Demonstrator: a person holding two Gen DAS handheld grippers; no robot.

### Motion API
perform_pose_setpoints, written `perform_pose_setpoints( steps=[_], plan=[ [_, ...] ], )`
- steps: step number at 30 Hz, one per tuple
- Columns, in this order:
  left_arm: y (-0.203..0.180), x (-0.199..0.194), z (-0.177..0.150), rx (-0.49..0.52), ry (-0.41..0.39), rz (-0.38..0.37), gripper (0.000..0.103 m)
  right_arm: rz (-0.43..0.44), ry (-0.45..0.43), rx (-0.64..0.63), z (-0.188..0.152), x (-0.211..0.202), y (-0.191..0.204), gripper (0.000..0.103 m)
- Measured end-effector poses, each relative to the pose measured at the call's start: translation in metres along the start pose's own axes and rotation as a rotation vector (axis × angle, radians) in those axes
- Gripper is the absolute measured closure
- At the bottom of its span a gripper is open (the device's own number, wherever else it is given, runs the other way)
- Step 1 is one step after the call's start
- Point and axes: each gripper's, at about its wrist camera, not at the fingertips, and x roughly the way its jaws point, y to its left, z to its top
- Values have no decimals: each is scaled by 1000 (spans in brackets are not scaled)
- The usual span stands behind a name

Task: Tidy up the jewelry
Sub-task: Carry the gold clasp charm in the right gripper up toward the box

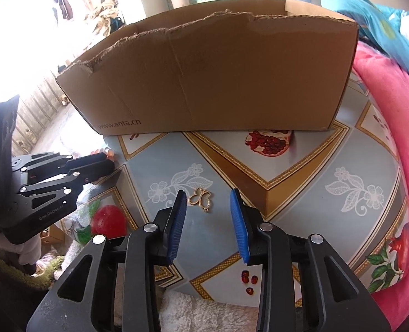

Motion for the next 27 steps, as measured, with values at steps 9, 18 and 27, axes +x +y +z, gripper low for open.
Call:
perform_pose_setpoints(
  steps=[9,18,27],
  plan=[
    [0,0,0,0,0,-2,89,-64,3,-135,-3,3,23,71],
    [0,-1,0,1,-2,-4,89,-36,53,-212,9,8,25,89],
    [0,0,-1,4,-2,-4,89,15,92,-198,21,3,15,90]
  ],
)
